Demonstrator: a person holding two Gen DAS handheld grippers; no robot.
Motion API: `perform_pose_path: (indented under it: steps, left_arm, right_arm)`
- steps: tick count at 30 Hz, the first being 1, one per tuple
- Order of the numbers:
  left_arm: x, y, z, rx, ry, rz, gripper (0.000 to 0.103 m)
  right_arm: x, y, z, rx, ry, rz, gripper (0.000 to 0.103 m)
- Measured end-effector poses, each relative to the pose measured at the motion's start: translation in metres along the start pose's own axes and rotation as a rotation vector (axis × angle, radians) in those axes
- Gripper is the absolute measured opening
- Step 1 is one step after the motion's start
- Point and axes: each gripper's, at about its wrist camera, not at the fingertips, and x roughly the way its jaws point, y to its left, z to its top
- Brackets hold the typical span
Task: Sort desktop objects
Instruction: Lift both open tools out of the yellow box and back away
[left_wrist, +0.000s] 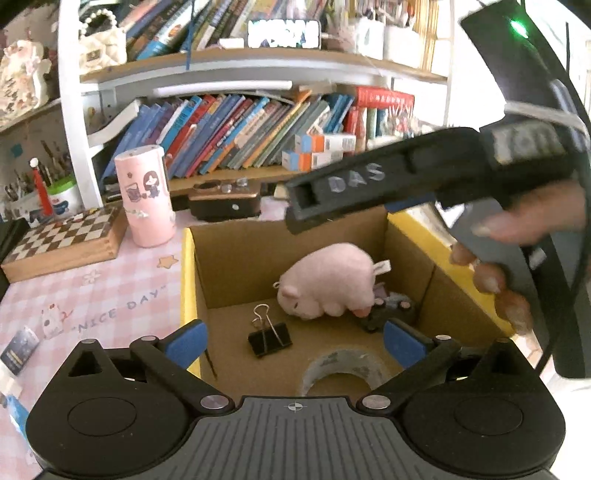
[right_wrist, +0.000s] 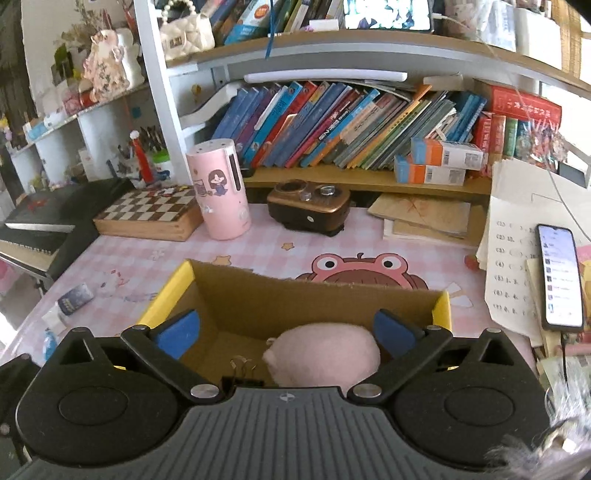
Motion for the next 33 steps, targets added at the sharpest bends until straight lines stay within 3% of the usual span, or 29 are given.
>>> perform_pose_path:
  steps: [8, 13, 20, 26, 33]
  left_arm:
    - [-0.039, 0.005, -0.012, 0.001, -0.068, 0.014, 0.103]
    - [-0.060, 0.015, -0.024, -0.018, -0.081, 0.035, 0.103]
    - [-0.079, 0.032, -0.040, -0.056, -0.081, 0.051, 0.103]
    - [-0.091, 0.042, -0.056, -0.054, -0.086, 0.060, 0.103]
    - [-0.103, 0.052, -0.082, -0.018, -0.082, 0.065, 0.103]
  right_arm:
    - [-0.058, 0.014, -0.025, 0.006, -0.110, -0.060, 0.102]
    - [-0.090, 0.017, -0.045, 0.045, -0.151, -0.077, 0.102]
    - [-0.122, 0.022, -0.079, 0.103, -0.187, -0.170, 0.102]
    - [-0.134, 0.032, -0.110, 0.137, -0.186, -0.249, 0.102]
    - [-0.135, 0.059, -0.149, 0.136, -0.111, -0.293, 0.099]
